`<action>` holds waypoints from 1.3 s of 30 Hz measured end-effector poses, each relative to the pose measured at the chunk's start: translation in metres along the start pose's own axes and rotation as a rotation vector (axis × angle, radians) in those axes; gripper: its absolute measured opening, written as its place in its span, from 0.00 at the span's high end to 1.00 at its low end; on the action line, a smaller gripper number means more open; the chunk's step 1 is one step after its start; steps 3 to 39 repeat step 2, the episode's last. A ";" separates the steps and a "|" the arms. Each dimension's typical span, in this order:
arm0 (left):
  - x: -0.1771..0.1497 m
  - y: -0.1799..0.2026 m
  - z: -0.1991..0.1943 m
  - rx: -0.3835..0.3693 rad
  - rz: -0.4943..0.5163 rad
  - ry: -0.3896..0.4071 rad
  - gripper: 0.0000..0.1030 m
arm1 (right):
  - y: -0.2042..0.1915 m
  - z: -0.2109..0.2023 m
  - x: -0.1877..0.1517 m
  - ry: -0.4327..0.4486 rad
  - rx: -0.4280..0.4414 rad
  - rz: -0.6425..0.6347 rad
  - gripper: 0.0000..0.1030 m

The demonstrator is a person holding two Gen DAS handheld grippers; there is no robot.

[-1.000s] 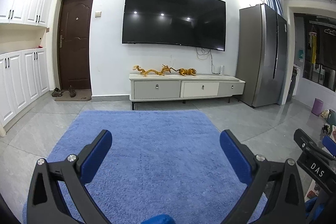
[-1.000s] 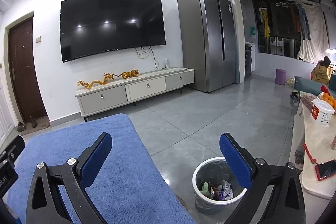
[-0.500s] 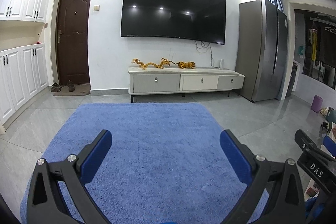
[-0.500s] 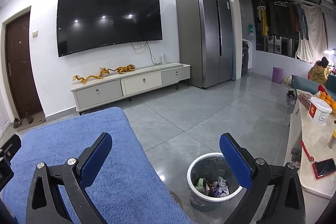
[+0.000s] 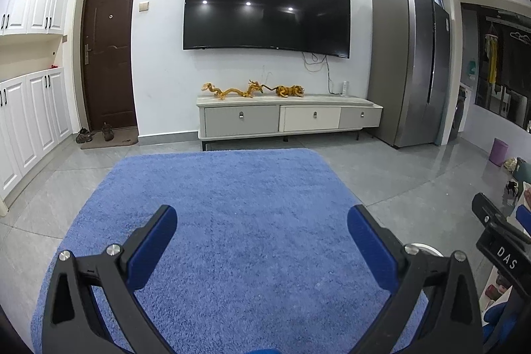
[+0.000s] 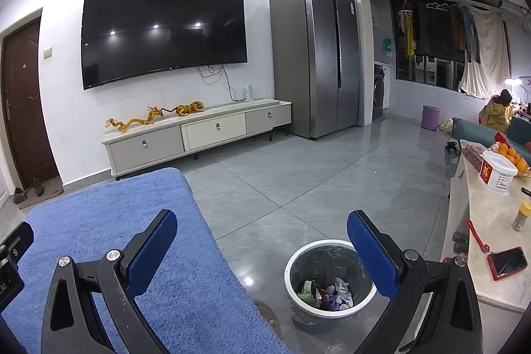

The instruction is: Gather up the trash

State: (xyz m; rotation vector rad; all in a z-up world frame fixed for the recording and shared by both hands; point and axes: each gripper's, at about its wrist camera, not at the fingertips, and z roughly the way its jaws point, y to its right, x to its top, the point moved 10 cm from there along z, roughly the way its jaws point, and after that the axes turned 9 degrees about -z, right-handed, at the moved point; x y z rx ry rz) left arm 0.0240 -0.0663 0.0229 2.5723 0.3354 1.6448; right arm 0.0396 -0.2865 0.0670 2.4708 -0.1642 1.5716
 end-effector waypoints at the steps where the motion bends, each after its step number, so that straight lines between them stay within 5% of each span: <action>1: 0.000 0.001 -0.001 -0.002 0.000 -0.001 0.00 | 0.001 0.000 0.000 0.000 -0.001 0.002 0.00; 39: 0.000 0.002 -0.001 -0.005 0.001 -0.004 0.00 | 0.002 0.000 0.000 -0.001 -0.001 0.003 0.00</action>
